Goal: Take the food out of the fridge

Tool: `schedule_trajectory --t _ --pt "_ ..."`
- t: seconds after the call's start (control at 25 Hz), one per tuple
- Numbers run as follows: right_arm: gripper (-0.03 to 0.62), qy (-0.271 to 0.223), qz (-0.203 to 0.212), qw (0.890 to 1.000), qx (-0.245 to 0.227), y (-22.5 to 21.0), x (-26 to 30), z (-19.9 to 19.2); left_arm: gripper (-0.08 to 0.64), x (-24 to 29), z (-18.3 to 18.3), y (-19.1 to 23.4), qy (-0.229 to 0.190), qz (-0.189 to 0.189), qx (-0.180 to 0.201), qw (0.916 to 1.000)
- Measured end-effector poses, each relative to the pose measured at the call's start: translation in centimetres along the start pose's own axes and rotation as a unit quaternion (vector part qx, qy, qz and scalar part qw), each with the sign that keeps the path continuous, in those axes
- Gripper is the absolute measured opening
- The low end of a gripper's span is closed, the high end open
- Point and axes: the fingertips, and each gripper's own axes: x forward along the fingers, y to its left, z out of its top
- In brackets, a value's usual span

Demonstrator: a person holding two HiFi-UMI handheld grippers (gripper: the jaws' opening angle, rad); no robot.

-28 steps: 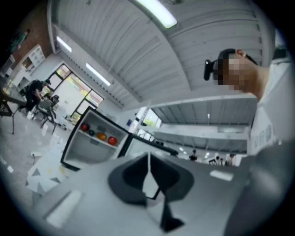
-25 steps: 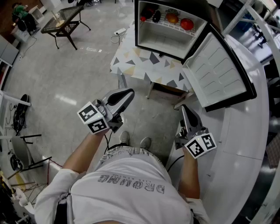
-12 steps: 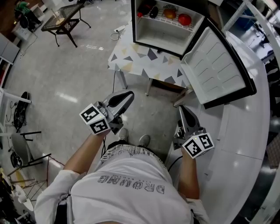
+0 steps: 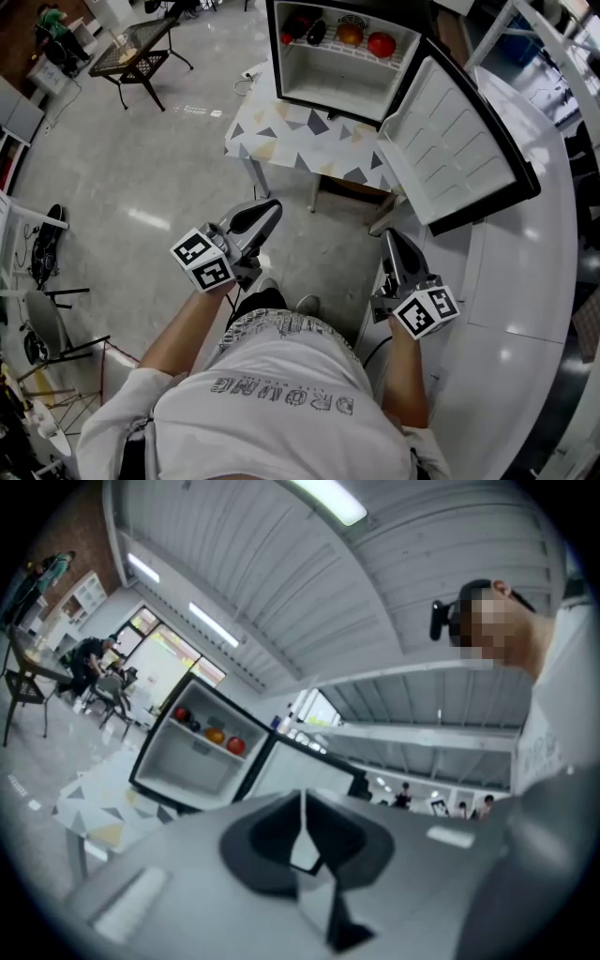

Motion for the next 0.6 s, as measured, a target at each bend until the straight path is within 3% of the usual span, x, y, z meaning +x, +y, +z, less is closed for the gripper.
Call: schedule_trajectory --t 0.6 --pt "-0.011 0.022 -0.012 1.0 0.003 -3.9 4.3 0.5 0.018 3.3 0.4 5.2 -0.004 0.013 -0.011 0.9999"
